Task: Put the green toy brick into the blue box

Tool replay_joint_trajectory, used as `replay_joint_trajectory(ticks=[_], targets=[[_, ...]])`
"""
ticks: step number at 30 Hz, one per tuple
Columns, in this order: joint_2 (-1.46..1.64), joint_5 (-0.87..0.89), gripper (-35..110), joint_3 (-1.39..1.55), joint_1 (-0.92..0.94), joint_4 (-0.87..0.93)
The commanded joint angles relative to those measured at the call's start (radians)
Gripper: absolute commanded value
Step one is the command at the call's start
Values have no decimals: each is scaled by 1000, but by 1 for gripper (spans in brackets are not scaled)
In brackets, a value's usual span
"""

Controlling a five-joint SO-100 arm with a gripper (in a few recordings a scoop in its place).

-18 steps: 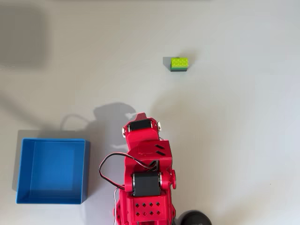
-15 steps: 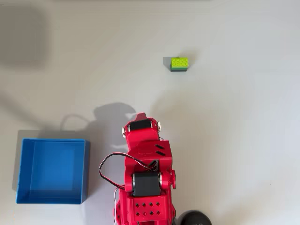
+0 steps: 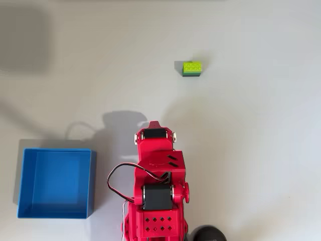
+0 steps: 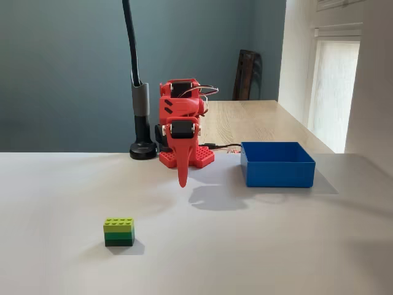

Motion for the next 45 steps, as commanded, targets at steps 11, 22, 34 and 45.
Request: replay_joint_trajectory(ticks=[11,22,34,45], targets=[[5,-29,0,-15,21,-89],[-216,-43,0,-281,66,-106],[-819,-23,0,-871,212,8],[-1203,-359,23,-1180,304,189]])
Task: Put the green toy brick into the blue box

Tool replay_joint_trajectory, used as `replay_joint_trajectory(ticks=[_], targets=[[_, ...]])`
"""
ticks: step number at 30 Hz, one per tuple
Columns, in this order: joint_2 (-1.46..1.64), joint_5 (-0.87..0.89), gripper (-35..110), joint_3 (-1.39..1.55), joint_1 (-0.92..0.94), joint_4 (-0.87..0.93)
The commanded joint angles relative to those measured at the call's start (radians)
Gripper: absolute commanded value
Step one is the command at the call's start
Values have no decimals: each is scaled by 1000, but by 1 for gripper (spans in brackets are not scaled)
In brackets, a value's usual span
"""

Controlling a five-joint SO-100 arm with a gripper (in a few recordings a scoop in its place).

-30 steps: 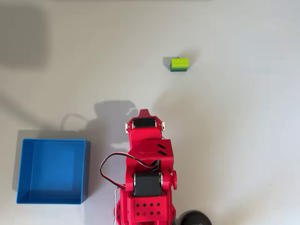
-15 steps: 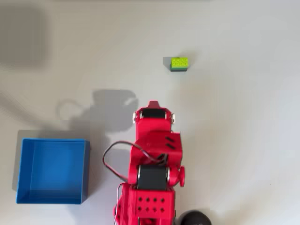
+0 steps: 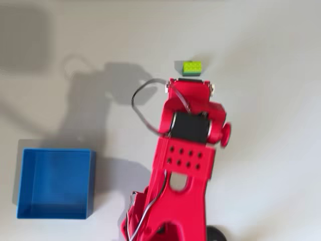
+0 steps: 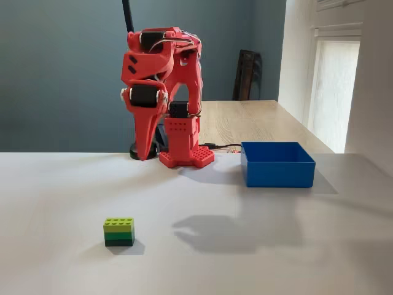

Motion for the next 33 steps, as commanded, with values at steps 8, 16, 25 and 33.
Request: replay_joint_trajectory(ticks=[8,16,25,33], targets=[[-267,-189,31,-275,49,31],[-477,-181,30,-434,43,28],[-693,-167,29,-615,28,28],[-838,-140,29,-747,-8,29]])
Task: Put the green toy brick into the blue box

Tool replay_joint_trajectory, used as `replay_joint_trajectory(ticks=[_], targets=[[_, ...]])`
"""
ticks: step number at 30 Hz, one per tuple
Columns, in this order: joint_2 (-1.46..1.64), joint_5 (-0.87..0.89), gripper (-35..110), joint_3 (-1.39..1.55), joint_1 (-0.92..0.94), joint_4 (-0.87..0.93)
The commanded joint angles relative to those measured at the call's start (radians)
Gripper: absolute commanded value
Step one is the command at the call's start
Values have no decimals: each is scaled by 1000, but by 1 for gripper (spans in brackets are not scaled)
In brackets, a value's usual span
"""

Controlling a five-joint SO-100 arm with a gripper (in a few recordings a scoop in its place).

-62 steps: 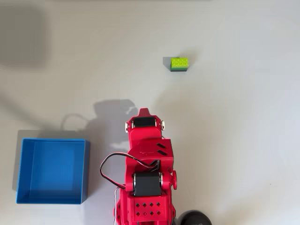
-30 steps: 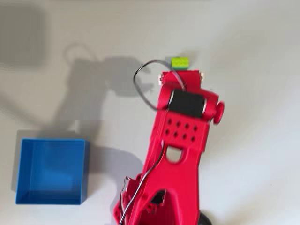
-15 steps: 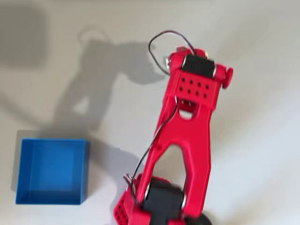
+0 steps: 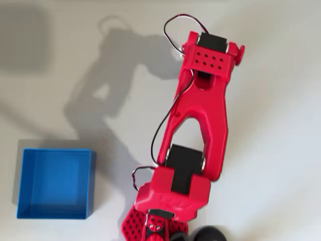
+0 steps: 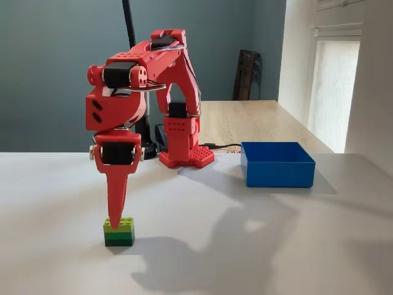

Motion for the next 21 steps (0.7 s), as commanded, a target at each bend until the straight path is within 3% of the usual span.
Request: replay_joint_trajectory(ticks=[1,9,16,21], targets=[[-11,0,29,-103,-5,18],[-120,3,24,-156,-18,18],[-146,14,5,-153,-20,18],[-146,31,0,-160,-23,20]])
